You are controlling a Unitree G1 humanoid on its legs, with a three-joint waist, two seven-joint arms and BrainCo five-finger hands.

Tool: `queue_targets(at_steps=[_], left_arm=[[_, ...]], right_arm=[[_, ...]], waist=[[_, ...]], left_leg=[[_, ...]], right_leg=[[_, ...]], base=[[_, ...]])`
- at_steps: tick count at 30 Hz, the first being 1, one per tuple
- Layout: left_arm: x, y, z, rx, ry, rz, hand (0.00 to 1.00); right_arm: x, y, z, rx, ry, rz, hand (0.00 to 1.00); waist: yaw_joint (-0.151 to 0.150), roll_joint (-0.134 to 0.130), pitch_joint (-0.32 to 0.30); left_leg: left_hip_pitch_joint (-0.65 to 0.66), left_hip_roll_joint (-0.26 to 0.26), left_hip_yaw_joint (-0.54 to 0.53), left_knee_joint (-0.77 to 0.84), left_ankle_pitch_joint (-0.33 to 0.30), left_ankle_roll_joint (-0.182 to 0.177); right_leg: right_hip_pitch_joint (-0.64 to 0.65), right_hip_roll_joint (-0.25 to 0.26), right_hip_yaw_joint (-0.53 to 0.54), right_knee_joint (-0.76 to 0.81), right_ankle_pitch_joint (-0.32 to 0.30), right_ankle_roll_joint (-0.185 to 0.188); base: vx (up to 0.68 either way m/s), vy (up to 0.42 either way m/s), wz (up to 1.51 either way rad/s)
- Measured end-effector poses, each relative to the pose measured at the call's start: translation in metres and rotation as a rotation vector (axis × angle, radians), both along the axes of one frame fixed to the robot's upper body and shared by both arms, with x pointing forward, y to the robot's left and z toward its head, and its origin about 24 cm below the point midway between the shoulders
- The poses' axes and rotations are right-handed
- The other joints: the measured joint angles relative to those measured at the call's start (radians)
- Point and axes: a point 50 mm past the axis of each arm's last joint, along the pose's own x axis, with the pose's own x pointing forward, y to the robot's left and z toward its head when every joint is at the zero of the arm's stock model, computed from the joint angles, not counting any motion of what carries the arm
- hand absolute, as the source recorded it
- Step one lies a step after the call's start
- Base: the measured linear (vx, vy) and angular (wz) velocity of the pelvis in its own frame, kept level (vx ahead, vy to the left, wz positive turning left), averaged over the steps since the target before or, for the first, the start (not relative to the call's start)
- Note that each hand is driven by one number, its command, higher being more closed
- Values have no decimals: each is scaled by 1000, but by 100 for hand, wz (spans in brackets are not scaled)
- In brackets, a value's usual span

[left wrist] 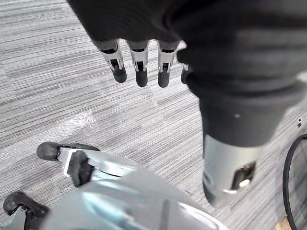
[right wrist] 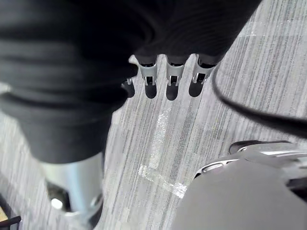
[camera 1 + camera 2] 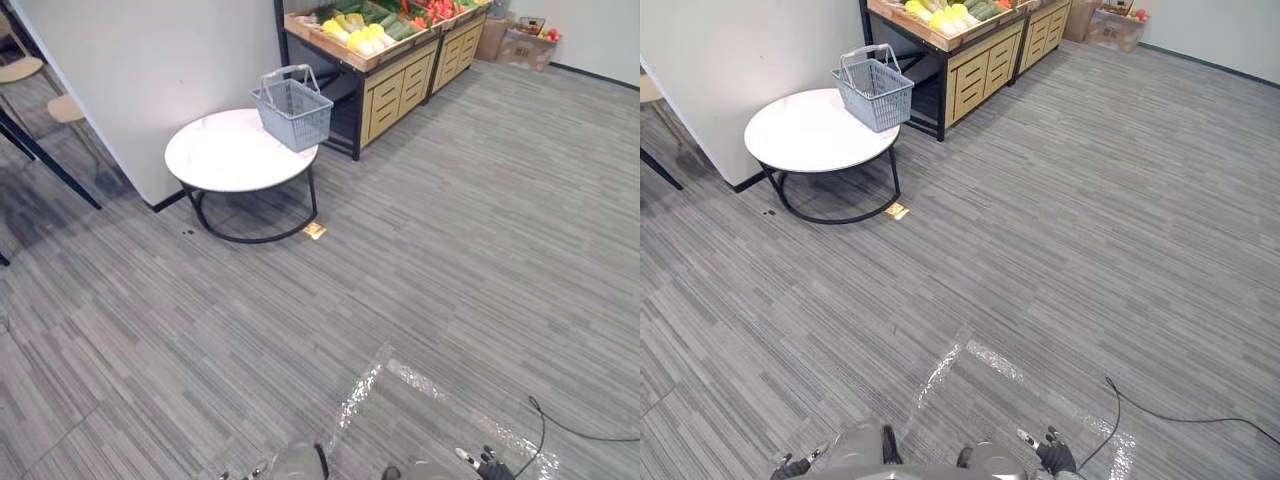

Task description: Pick vegetable in the basket

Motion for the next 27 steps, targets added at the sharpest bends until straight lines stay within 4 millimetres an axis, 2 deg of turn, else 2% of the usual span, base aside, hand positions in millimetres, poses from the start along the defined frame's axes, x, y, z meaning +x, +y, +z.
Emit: queue_targets(at_steps=[1, 2, 3, 4, 5, 6, 7, 8, 9, 10, 11, 13, 15, 17, 18, 19, 20, 22, 23, 24, 25, 27], left_arm=[[-7, -4, -2, -23, 10, 8, 0], [-10, -7, -2, -33, 17, 12, 0], [-15, -11, -3, -50, 31, 20, 0], [-19, -13, -4, -60, 39, 17, 0], [-24, -17, -5, -79, 48, 13, 0], [-27, -22, -6, -104, 51, 7, 0], [-36, -27, -7, -126, 70, 7, 0], [-41, -28, -8, -135, 84, 7, 0], [-43, -28, -8, -149, 83, -12, 0], [-43, -23, -7, -138, 85, -42, 0], [-39, -20, -7, -132, 79, -50, 0], [-24, -10, -4, -114, 45, -104, 0], [-18, -3, -3, -96, 45, -144, 0], [-16, 0, -2, -88, 51, -170, 0], [-15, 2, -2, -75, 57, -199, 0], [-13, 1, -1, -74, 52, -209, 0], [-8, 4, 0, -60, 42, -226, 0], [6, 6, 2, -36, 11, -243, 0], [14, 8, 4, -14, -4, -241, 0], [28, 9, 6, 5, -35, -231, 0], [34, 9, 8, 11, -50, -228, 0], [54, 10, 13, 34, -124, -192, 0]], right_arm=[[8, -3, 2, -14, -20, 9, 0], [12, -4, 4, -20, -33, 12, 0], [20, -7, 7, -34, -60, 29, 0], [22, -8, 8, -43, -67, 46, 0], [23, -11, 9, -51, -77, 70, 0], [23, -14, 11, -60, -91, 89, 0], [23, -14, 11, -67, -95, 116, 0], [22, -12, 11, -63, -97, 124, 0], [24, -8, 11, -55, -107, 139, 0], [29, 0, 11, -42, -127, 192, 0], [32, 4, 12, -38, -142, 216, 0], [39, 12, 13, -35, -161, 271, 0], [39, 13, 13, -31, -159, 276, 0], [40, 15, 13, -30, -162, 289, 0], [42, 17, 14, -27, -167, 304, 0], [42, 18, 15, -29, -174, 309, 0], [45, 20, 15, -28, -182, 320, 0], [47, 23, 17, -37, -198, 331, 0], [48, 24, 18, -42, -203, 324, 0], [49, 24, 18, -43, -204, 322, 0], [49, 24, 18, -46, -206, 317, 0], [54, 22, 22, -63, -235, 289, 0]], waist=[[3, 2, 1], [3, 8, 3], [10, 23, 12], [10, 32, 14], [12, 47, 15], [23, 65, 23], [24, 66, 23], [28, 59, 23], [38, 53, 24], [44, 22, 12], [43, 11, 12], [35, -13, 5], [42, -29, -2], [38, -40, -8], [31, -48, -13], [22, -49, -16], [23, -51, -17], [18, -49, -16], [8, -54, -18], [-7, -55, -18], [-11, -51, -15], [-33, -37, -8]], left_leg=[[-8, -28, -11, -129, -27, -2], [-14, -40, -23, -205, -23, -4], [-14, -49, -29, -391, 18, -12], [-12, -49, -37, -495, 50, -16], [-12, -41, -64, -624, 96, -34], [-24, -14, -106, -698, 118, -53], [-51, 7, -100, -648, 168, -68], [-51, -1, -99, -613, 198, -57], [-61, -25, -93, -542, 207, -43], [-82, -51, -75, -479, 161, 20], [-90, -64, -71, -456, 136, 31], [-90, -120, -67, -407, 75, 57], [-52, -160, -41, -400, 32, 84], [-4, -189, -21, -417, -6, 103], [49, -211, -22, -466, -15, 115], [78, -215, -25, -497, -15, 115], [134, -216, -28, -552, -14, 118], [217, -214, -39, -624, -9, 136], [269, -209, -48, -658, -11, 145], [316, -196, -48, -675, -13, 140], [337, -186, -49, -677, -22, 140], [391, -151, -50, -692, -36, 130]], right_leg=[[13, -20, 24, -5, -3, -1], [14, -28, 32, -9, -4, 1], [20, -41, 46, -19, -9, 10], [27, -44, 50, -27, -12, 15], [41, -44, 57, -40, -18, 26], [63, -41, 73, -45, -35, 52], [96, -46, 83, -53, -59, 73], [114, -56, 91, -59, -73, 77], [140, -89, 104, -71, -98, 72], [145, -110, 122, -51, -96, 63], [135, -124, 131, -23, -91, 72], [77, -172, 170, 123, -55, 129], [45, -223, 176, 260, -19, 170], [-49, -272, 174, 461, 95, 172], [-116, -307, 159, 584, 253, 166], [-145, -316, 156, 645, 268, 170], [-216, -308, 136, 760, 219, 133], [-284, -291, 52, 826, 111, 109], [-307, -274, -21, 787, 52, 100], [-324, -249, -82, 694, 17, 85], [-332, -233, -106, 635, 10, 75], [-385, -168, -136, 394, 22, 81]], base=[[203, 122, -30], [224, 173, -44], [155, 156, -32], [169, 182, -30], [288, 312, -24], [313, 335, -24], [450, 438, -19], [438, 363, -21], [552, 371, -23], [366, 214, -19], [429, 219, 12], [431, 261, 32], [367, 196, 5], [349, 165, -8], [272, 135, -5], [438, 178, -10], [390, 144, -12], [436, 82, -3], [488, -5, 15], [418, -47, 15], [426, -79, 7], [376, -85, 8]])
